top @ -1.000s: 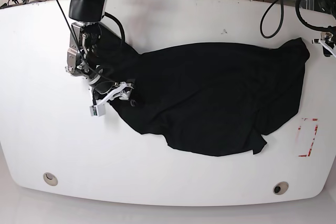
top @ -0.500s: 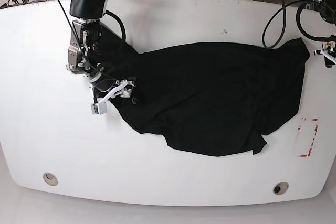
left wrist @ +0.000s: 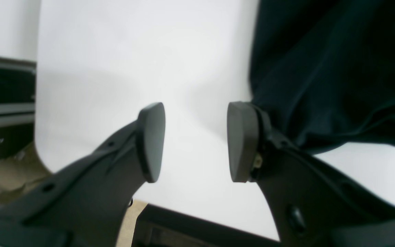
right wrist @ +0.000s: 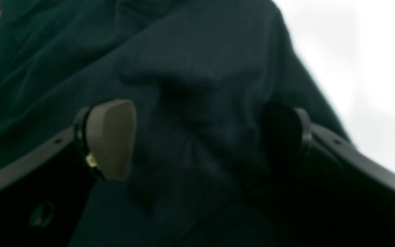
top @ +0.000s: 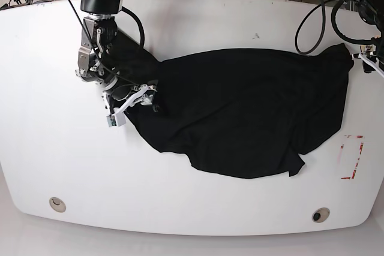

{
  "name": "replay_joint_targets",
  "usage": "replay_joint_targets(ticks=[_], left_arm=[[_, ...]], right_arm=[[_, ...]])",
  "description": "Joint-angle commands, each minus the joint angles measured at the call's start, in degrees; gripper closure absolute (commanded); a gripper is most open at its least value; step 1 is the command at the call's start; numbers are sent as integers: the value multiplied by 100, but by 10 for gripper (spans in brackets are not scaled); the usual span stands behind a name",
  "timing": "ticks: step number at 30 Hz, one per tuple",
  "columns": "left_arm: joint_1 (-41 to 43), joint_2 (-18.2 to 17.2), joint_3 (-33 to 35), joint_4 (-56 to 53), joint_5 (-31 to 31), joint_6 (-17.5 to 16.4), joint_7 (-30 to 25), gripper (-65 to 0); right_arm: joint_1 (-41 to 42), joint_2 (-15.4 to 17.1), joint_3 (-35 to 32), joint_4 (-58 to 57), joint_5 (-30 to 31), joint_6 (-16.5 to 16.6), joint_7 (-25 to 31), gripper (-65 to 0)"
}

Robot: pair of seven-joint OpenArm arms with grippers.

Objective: Fold the T-shirt properly
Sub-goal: 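Drag the shirt edge with the right gripper back toward the shirt center, then move the left gripper with its held fabric toward the right gripper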

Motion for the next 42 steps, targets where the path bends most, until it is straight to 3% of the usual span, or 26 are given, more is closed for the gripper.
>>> replay_joint_targets(ticks=[1,11,31,42], left_arm=[[-20,-116,15,145,-73,-6,-107,-275],[185,-79,229,228,-93,-6,-175,-275],[100,269,1065,137,161,-6,-349,-272],[257,259,933,200,34,-6,-313,-271]], right_arm=[[85,35,2,208,87,85,124,-557],[-121,42,2,288,28,60,191,-515],[-364,36,-243,259,-33,29,208,-531],[-305,104,-604,-138,21,11,196,-528]])
